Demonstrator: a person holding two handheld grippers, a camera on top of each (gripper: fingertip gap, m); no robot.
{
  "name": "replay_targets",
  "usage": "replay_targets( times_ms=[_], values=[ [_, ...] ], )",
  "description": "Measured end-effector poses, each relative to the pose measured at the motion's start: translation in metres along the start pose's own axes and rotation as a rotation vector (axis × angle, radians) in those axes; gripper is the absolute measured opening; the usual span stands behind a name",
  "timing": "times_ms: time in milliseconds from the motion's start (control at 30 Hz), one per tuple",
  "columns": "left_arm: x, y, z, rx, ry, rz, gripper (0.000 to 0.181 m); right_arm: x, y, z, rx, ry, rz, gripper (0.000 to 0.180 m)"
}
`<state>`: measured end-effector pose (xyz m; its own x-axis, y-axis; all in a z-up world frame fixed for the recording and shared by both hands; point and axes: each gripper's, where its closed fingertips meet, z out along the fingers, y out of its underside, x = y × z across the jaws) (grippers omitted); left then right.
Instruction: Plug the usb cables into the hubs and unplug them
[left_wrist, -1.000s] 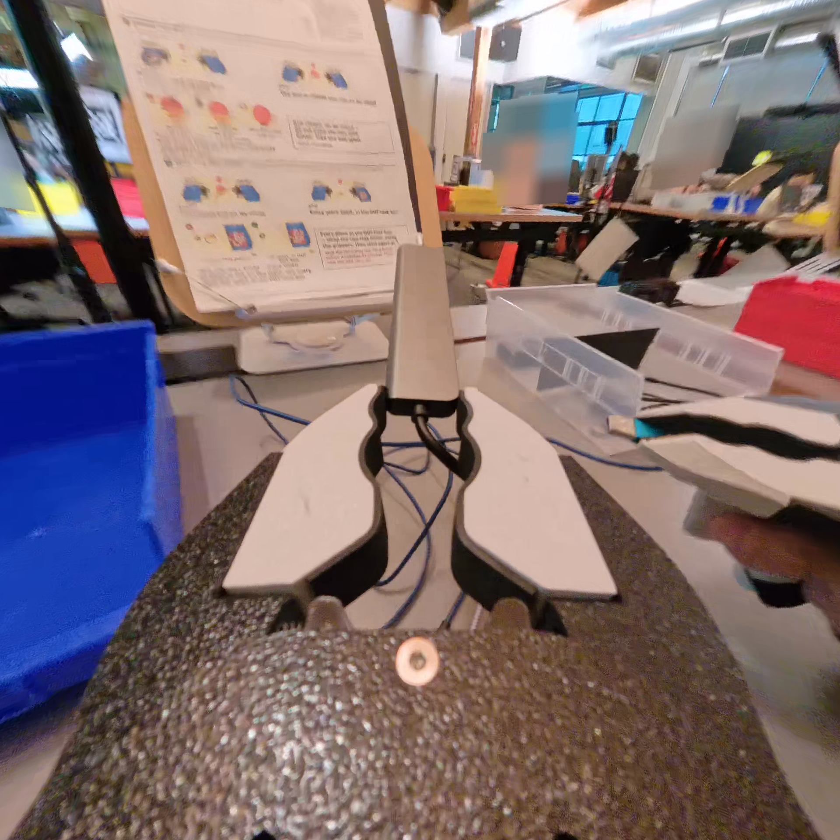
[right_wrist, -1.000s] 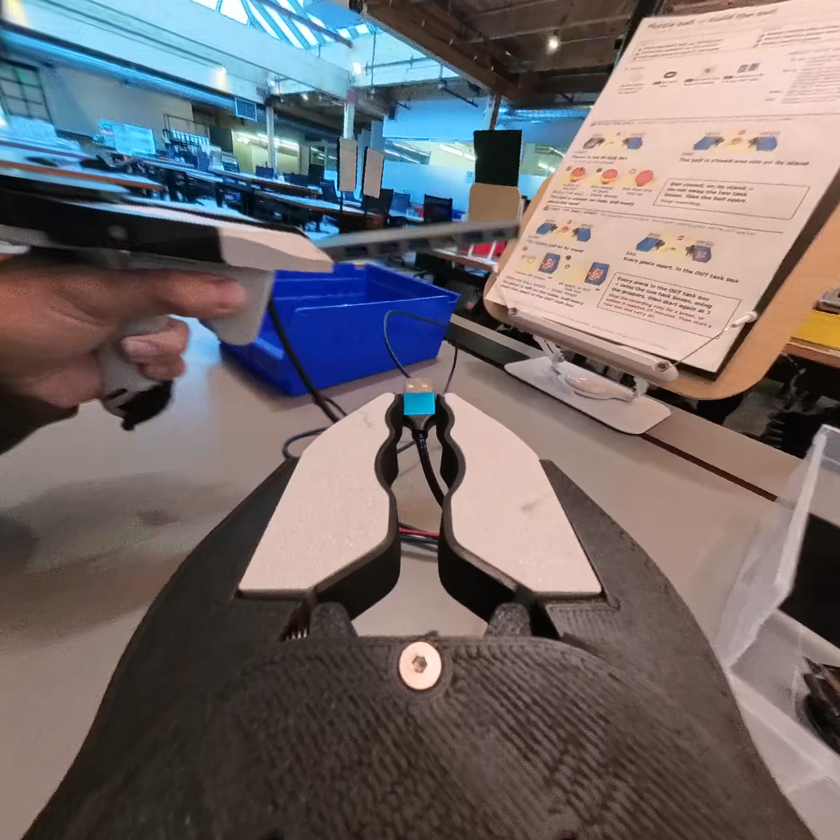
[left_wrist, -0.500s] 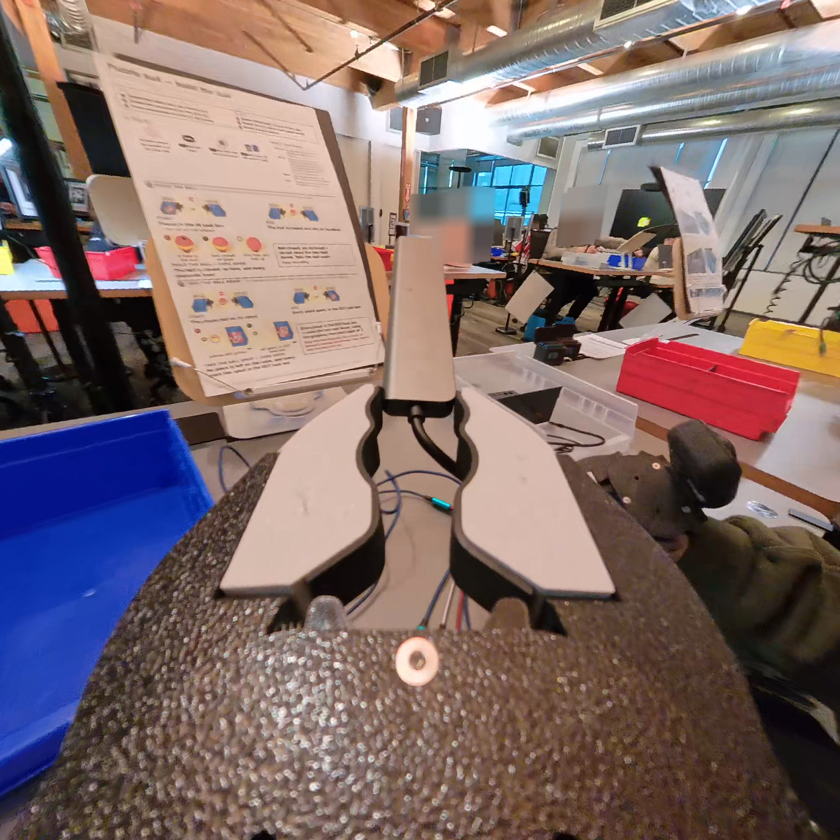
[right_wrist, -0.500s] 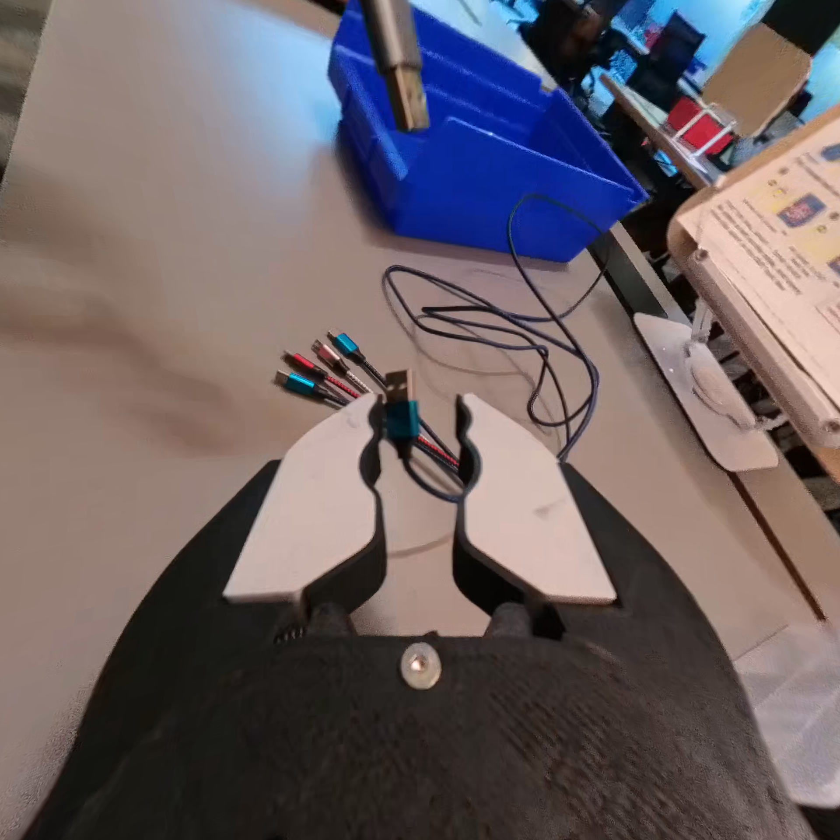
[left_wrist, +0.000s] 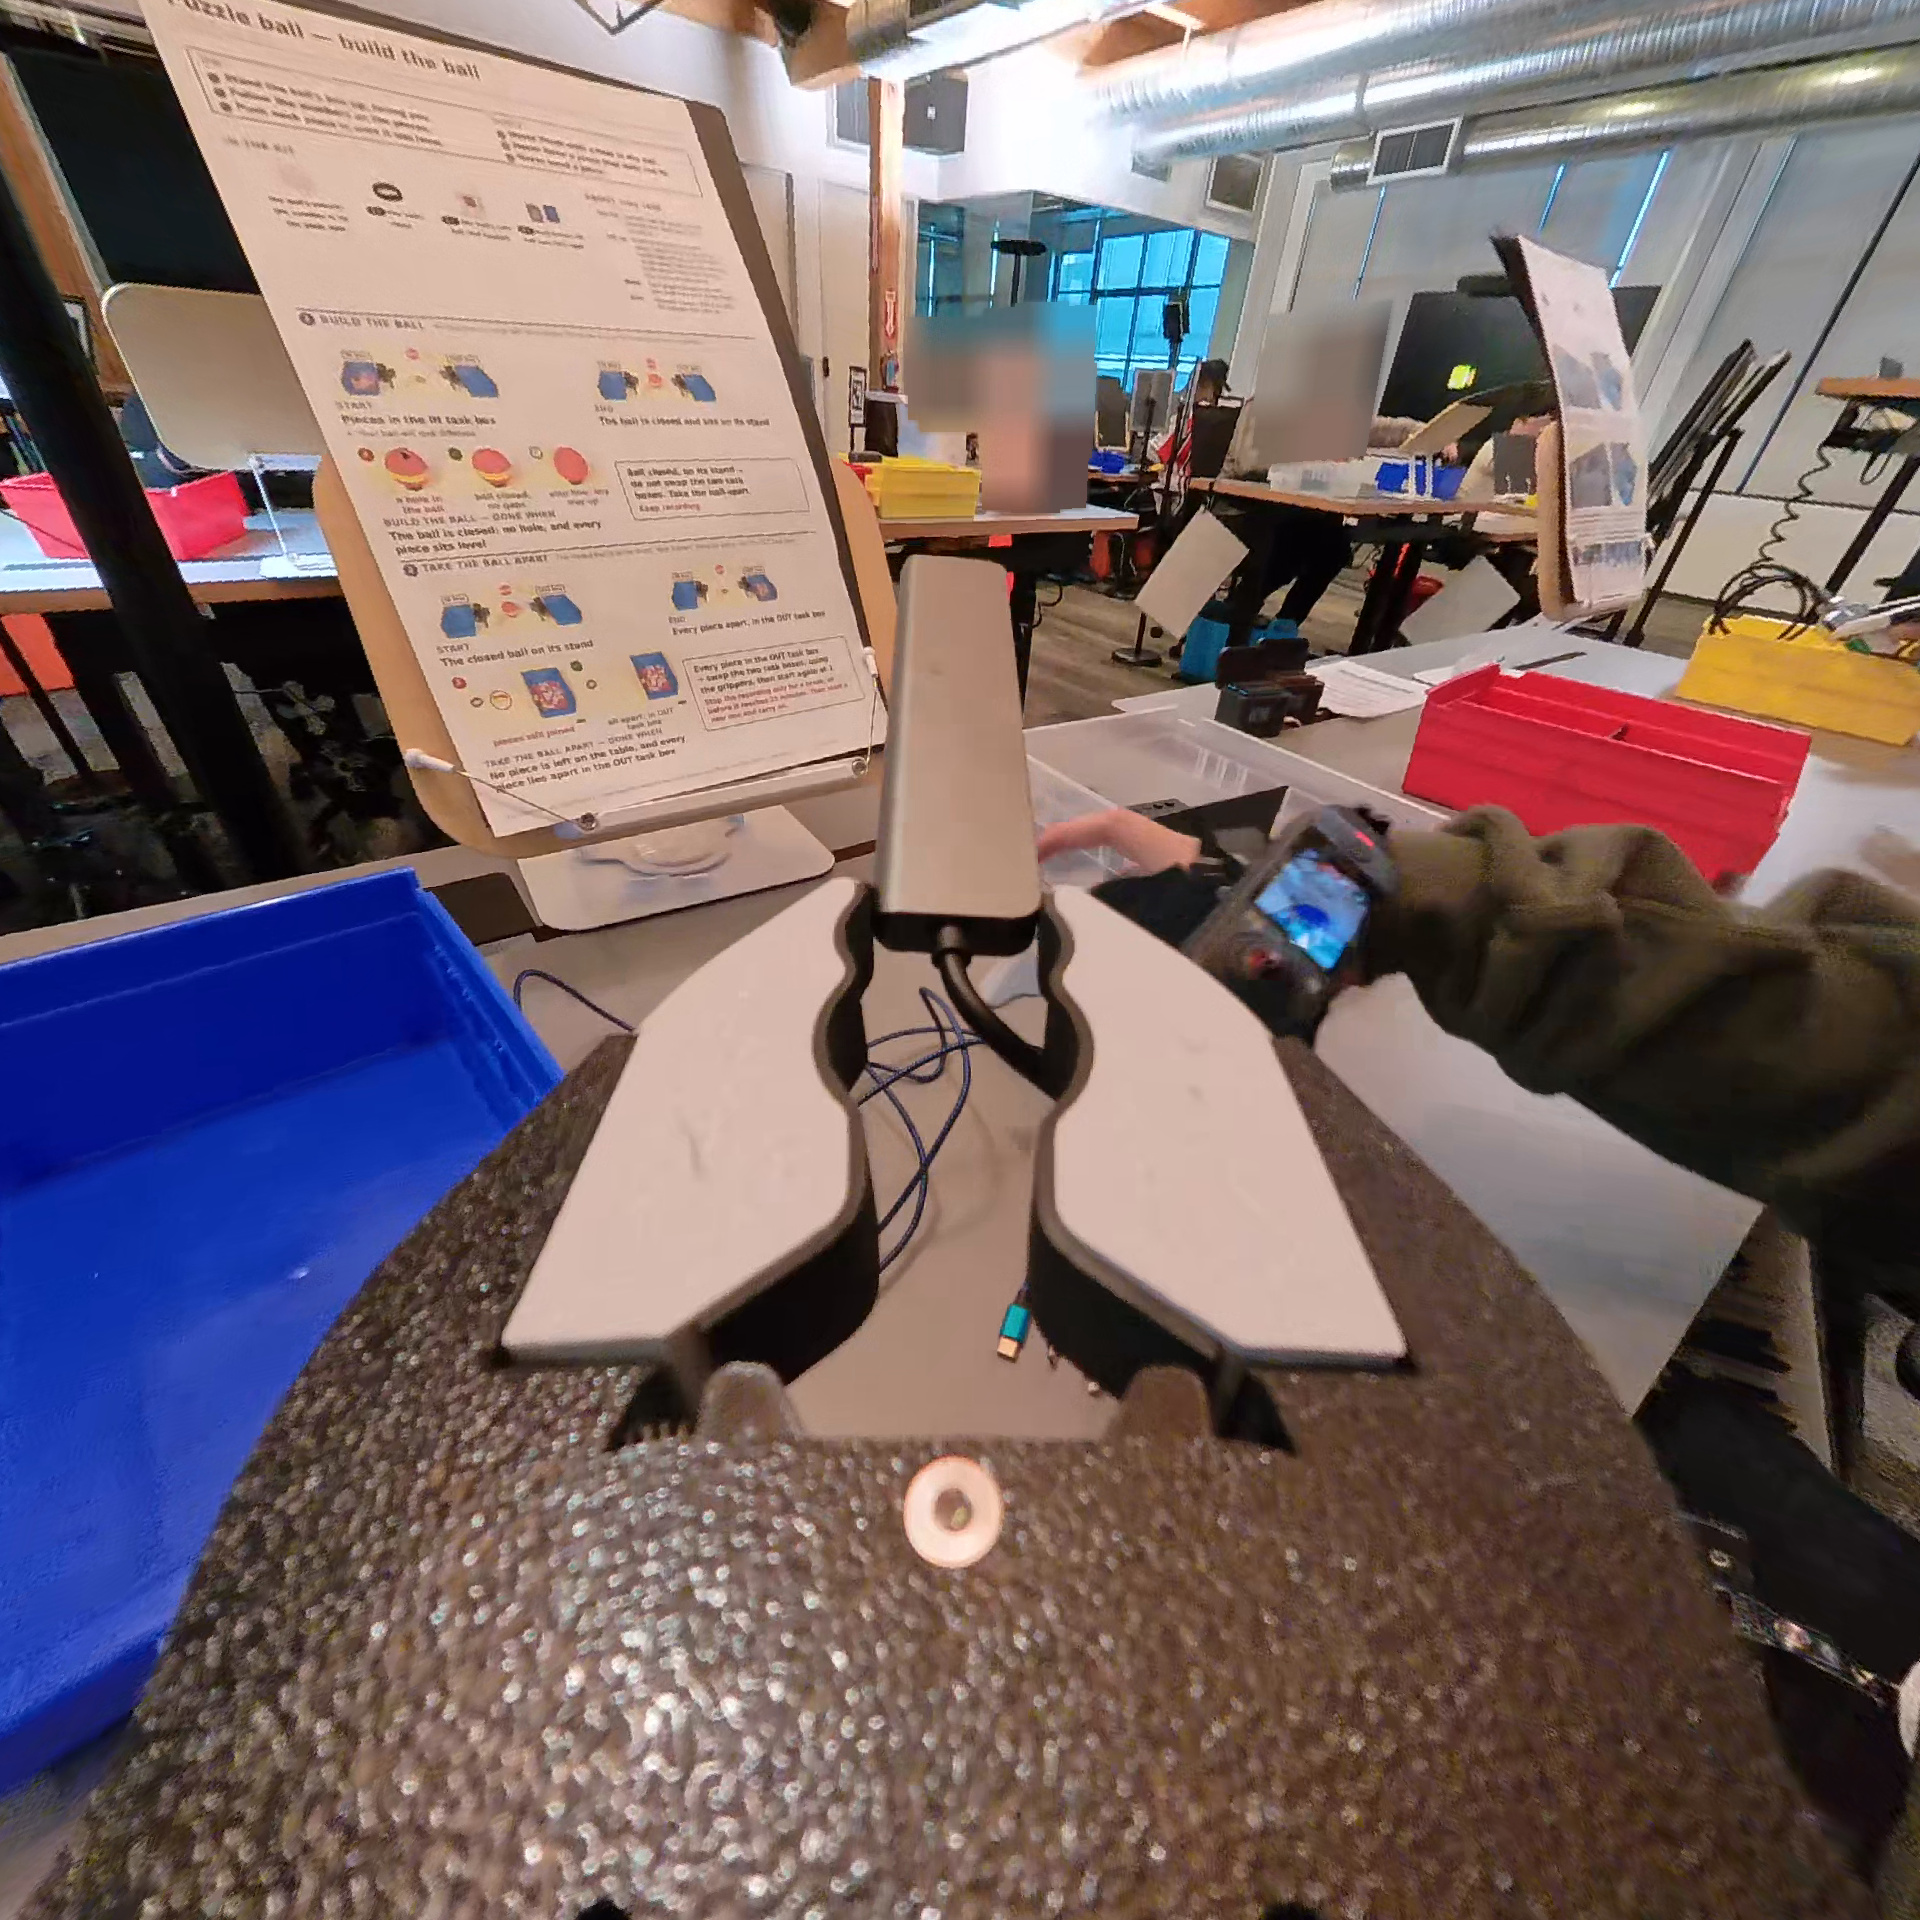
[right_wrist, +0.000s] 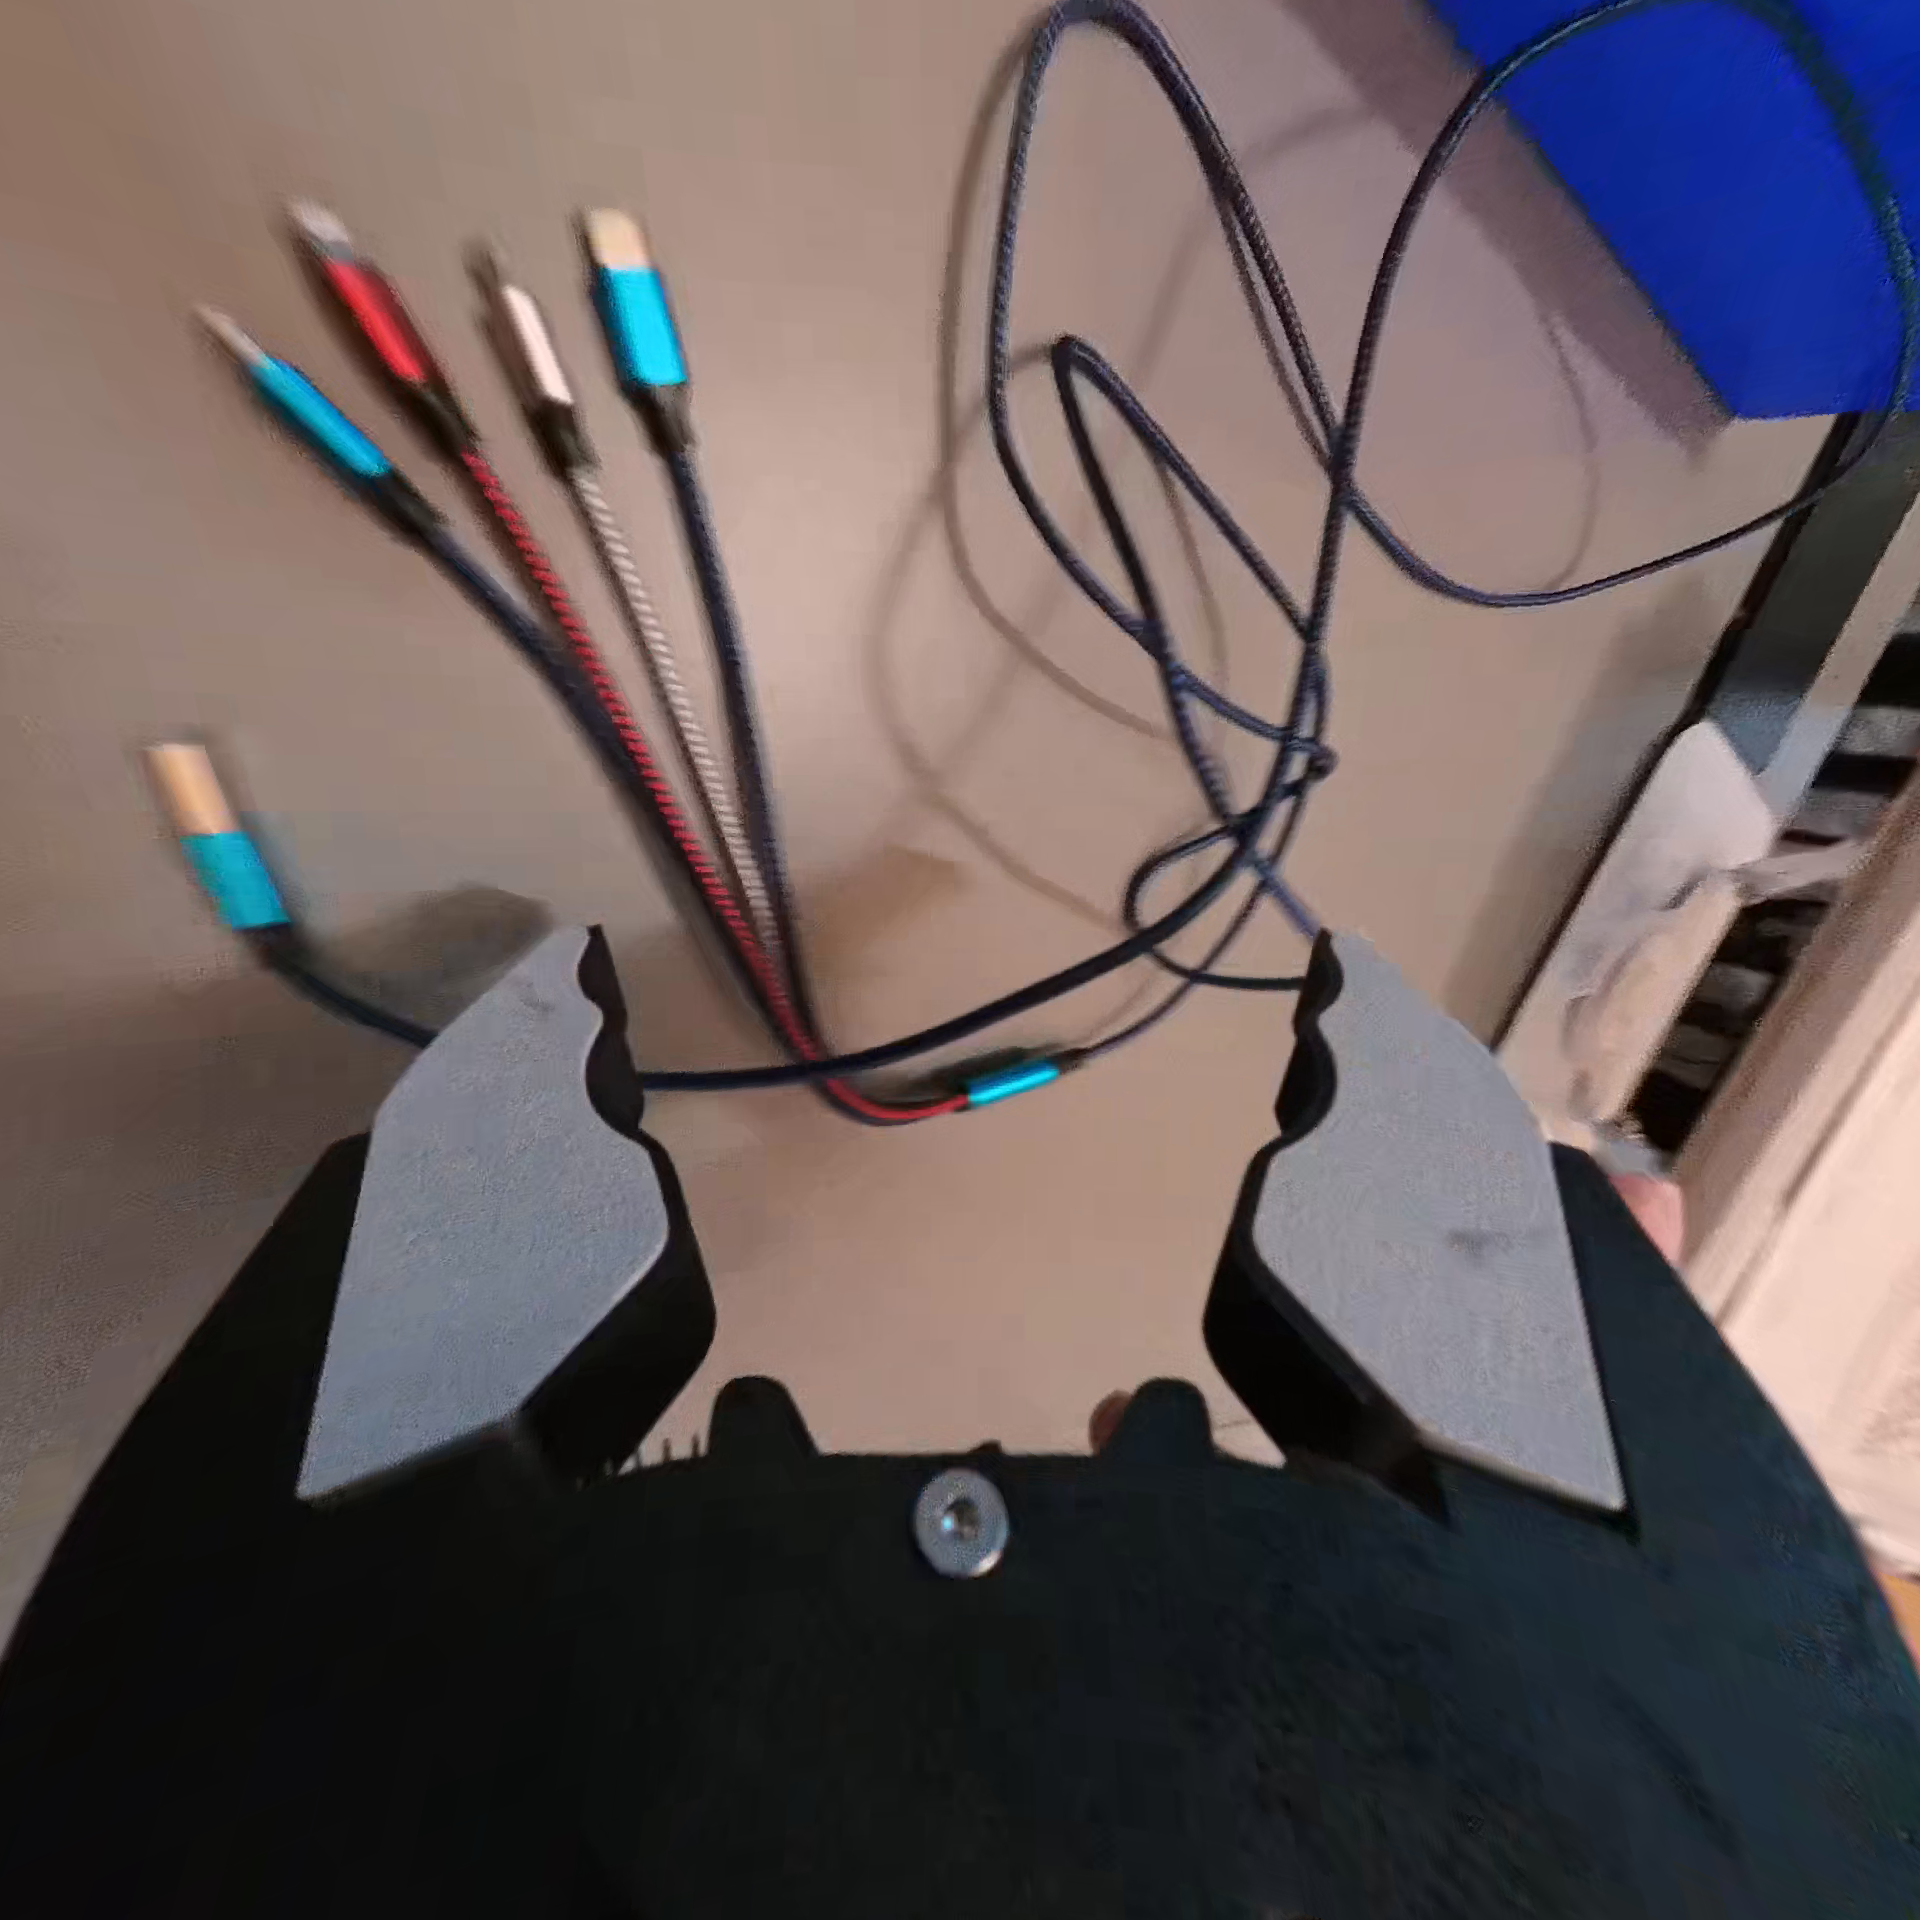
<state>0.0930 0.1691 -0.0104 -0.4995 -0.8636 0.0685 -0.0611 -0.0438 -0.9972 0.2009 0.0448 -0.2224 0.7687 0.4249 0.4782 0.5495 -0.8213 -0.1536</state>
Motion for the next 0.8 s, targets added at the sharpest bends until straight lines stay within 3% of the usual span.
replay_targets(
  times_ms=[167,267,567,700,767,800],
  values=[
    [-0.007,0.002,-0.001,0.005,0.009,-0.026,0.028,0.019,-0.002,0.028,-0.037,-0.144,0.026,0.119],
    [-0.013,0.004,-0.003,0.003,0.009,-0.043,0.029,0.020,0.009,0.049,-0.088,-0.240,0.080,0.132],
    [-0.028,0.007,-0.005,0.022,0.030,-0.112,0.029,0.005,0.023,0.064,-0.161,-0.507,0.202,0.146],
    [-0.029,0.009,-0.005,0.016,0.041,-0.119,0.028,0.005,0.024,0.065,-0.175,-0.509,0.202,0.146],
    [-0.030,0.006,-0.007,0.045,0.037,-0.123,0.012,0.004,0.024,0.063,-0.183,-0.509,0.204,0.143],
    [-0.030,0.005,-0.007,0.052,0.038,-0.129,0.010,0.004,0.024,0.062,-0.188,-0.509,0.201,0.129]
  ],
)
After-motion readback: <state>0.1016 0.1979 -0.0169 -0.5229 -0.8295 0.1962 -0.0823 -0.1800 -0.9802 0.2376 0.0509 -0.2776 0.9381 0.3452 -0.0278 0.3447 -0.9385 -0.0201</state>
